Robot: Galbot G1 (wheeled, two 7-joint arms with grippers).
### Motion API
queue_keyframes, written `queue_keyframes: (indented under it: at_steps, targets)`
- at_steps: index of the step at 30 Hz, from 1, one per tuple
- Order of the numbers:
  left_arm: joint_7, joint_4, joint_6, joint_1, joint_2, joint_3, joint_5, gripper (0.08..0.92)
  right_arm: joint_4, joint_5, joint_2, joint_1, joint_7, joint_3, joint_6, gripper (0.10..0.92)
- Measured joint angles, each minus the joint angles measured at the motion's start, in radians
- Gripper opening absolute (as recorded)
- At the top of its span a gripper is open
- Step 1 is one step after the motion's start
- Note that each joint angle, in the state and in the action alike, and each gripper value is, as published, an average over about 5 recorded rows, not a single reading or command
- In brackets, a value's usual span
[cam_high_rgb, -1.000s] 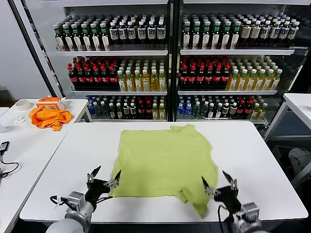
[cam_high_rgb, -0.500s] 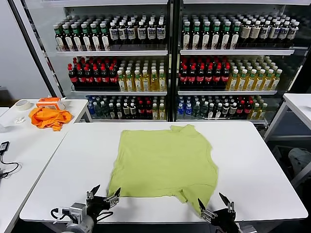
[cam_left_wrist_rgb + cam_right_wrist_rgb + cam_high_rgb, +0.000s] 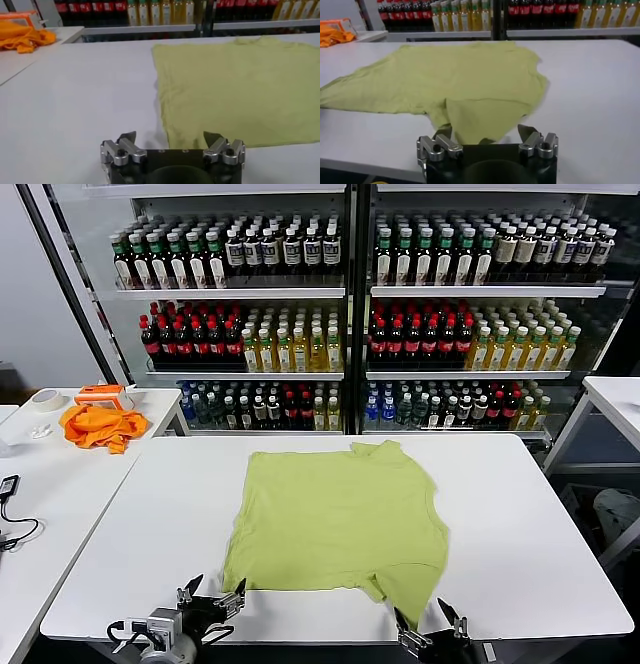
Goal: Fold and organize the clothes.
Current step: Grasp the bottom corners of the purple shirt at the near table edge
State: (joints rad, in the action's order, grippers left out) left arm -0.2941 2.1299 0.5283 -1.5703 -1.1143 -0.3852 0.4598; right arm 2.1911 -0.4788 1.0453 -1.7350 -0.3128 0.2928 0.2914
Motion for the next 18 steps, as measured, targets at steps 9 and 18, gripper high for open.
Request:
queue_keyframes:
  at_steps: [9, 18]
  targets:
    - [0.002, -0.006, -0.009, -0.003, -0.005, 0.02, -0.011, 0.584, -0.002, -0.035, 0.009, 0.016, -0.012, -0.011, 0.011, 0.499]
    - [0.005, -0.012, -0.015, 0.0, -0.004, 0.032, -0.021, 0.325, 0.002, -0.042, 0.011, 0.019, -0.02, -0.009, 0.024, 0.239]
